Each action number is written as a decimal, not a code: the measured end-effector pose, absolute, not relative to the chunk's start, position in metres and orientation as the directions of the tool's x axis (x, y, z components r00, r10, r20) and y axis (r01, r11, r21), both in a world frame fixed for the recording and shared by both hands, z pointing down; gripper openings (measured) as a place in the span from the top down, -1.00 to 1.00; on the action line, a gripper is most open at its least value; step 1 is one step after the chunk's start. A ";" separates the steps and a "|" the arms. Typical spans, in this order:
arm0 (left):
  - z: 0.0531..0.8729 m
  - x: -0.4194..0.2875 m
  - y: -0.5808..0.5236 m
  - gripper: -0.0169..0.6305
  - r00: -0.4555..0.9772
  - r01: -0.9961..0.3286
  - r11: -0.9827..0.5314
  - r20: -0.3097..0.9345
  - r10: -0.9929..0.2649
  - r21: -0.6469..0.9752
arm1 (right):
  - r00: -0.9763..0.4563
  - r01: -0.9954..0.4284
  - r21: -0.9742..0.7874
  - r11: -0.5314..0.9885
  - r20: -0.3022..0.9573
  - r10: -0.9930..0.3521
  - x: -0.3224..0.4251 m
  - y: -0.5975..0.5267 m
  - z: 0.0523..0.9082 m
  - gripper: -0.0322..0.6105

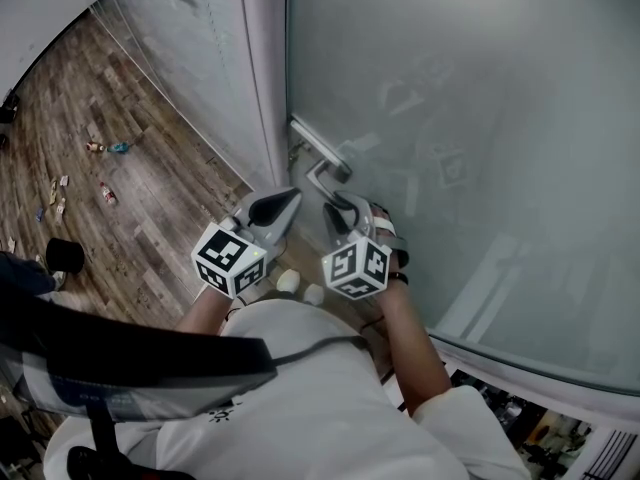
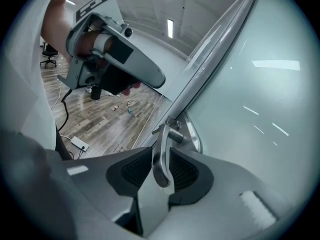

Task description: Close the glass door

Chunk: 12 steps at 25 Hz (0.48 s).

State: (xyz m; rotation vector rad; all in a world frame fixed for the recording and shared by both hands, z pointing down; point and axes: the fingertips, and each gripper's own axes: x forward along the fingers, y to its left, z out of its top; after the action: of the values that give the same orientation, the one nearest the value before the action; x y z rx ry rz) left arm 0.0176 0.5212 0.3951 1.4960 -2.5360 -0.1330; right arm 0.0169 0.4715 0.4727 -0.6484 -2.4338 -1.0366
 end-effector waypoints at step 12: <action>0.392 0.019 0.519 0.93 -0.460 -0.864 0.474 0.117 -0.880 0.170 | -0.811 0.547 0.542 0.638 0.532 0.244 0.022 0.468 0.468 0.52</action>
State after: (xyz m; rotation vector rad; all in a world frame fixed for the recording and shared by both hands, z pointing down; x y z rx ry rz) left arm 0.0188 0.5186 0.3923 1.5153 -2.5307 -0.1286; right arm 0.0222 0.4684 0.4677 -0.6253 -2.4481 -1.0052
